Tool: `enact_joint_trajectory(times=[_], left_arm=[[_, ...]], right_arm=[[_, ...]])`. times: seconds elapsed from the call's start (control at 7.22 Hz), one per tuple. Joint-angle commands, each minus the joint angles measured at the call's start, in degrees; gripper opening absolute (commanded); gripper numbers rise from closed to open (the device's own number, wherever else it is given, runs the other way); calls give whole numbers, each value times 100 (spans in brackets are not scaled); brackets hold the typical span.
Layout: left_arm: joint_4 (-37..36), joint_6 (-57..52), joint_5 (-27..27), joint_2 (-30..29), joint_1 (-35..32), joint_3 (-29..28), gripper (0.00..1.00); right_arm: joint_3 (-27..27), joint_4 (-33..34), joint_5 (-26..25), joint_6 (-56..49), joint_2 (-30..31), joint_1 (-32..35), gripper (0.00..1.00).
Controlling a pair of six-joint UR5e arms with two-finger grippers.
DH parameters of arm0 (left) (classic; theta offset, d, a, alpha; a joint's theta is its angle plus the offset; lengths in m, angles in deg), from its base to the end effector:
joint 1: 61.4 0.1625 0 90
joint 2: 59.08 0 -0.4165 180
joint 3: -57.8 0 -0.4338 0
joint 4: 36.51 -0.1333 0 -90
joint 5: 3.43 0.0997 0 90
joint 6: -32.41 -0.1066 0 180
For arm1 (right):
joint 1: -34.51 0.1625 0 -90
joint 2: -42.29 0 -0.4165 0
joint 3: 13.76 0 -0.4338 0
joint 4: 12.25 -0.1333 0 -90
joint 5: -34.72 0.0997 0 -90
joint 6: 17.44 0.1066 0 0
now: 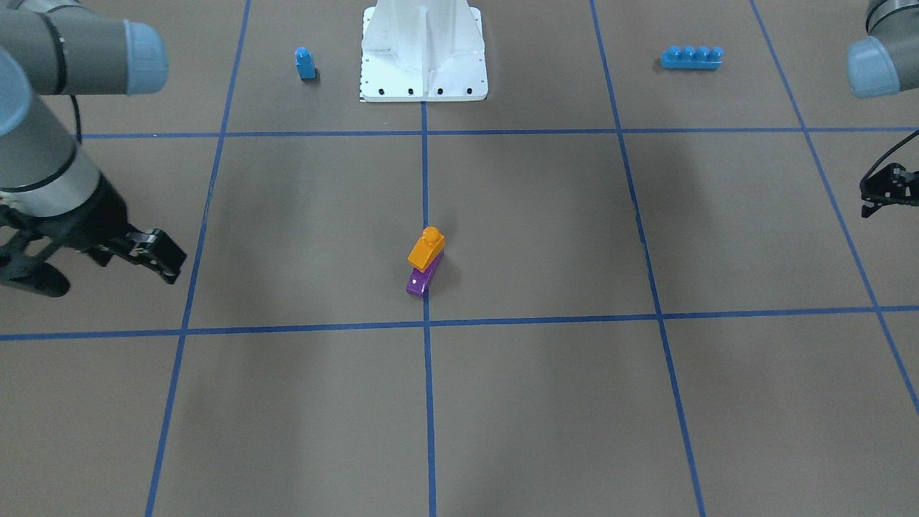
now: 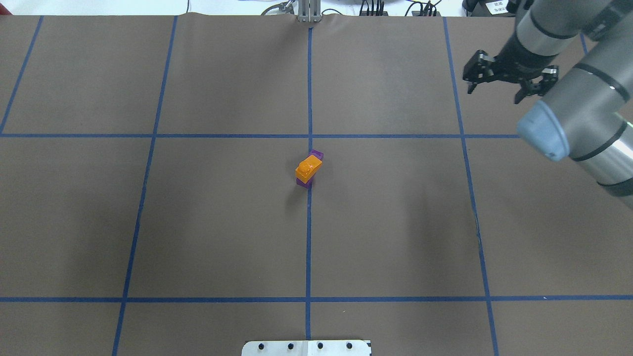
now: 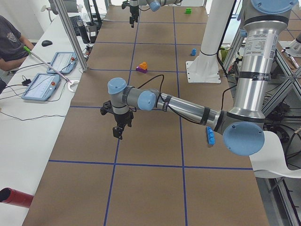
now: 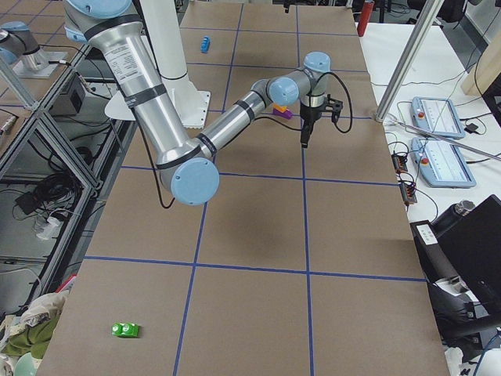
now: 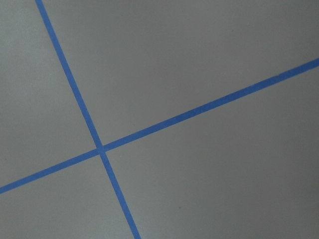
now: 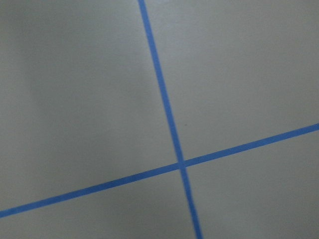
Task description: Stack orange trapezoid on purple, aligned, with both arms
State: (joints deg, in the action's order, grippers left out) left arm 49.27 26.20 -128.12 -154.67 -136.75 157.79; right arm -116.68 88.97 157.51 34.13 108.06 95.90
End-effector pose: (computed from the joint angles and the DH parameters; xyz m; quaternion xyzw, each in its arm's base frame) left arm 0.0748 -0.5732 0.5268 0.0724 0.3028 0.2010 0.9288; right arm -0.2428 -0.6029 0.3173 -0.0125 -0.3490 0.1240 0.9288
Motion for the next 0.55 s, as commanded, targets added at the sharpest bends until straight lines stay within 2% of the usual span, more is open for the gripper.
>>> enact_joint_trajectory(times=[0.0, 0.28, 0.42], left_arm=[[0, -476, -20, 128, -373, -111, 100], [18, -1414, -685, 312, -935, -488, 100], [26, -1941, -688, 479, -1042, -646, 100]], right_arm=[[9, -6, 454, -2753, 1047, 1141, 100], [35, 3, 929, -4553, 1777, 1996, 100], [9, -6, 1001, -5021, 2121, 2217, 100]])
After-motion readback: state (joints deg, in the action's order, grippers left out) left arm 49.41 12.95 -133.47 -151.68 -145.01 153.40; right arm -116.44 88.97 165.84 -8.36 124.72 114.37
